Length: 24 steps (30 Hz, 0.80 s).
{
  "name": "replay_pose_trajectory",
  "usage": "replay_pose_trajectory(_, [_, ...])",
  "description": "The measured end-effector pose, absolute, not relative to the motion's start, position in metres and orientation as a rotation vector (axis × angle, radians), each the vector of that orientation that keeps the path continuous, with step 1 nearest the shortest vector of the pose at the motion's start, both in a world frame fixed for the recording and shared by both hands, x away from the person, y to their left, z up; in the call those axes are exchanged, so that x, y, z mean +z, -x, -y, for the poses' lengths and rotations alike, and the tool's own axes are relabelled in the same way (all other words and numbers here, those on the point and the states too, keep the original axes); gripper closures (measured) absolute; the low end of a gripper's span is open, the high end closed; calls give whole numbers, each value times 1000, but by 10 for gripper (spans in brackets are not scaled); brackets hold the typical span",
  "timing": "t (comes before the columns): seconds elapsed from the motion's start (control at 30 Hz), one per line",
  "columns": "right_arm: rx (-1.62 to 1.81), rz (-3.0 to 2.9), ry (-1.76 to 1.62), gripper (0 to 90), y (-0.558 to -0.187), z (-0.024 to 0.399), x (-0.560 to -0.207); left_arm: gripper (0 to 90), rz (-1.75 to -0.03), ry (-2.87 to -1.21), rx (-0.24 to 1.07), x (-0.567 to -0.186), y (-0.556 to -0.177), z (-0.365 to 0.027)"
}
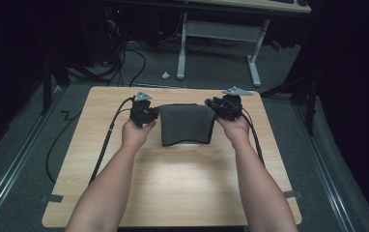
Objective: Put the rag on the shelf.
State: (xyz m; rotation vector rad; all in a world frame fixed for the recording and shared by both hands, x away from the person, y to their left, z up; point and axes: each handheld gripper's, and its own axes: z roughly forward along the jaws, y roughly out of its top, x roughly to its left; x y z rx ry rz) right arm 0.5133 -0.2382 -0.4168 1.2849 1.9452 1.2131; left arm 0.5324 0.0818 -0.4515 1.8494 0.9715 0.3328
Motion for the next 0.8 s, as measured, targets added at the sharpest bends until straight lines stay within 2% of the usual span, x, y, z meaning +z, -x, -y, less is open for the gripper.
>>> replay_pose_trajectory(0.13, [1206,-1935,-1280,636,-512,240,-416,826,-972,-1855,323,-452,-532,-82])
replay_pose_trajectory(0.47, [1187,-1883,-1293,556,-507,248,-411,678,-990,-1855,347,-449,-529,-84])
replay_pose_trajectory(0.8, [1165,-1861,-1291,547,-503,255,-408,640,-1035,-1828,367,-446,-526,-98])
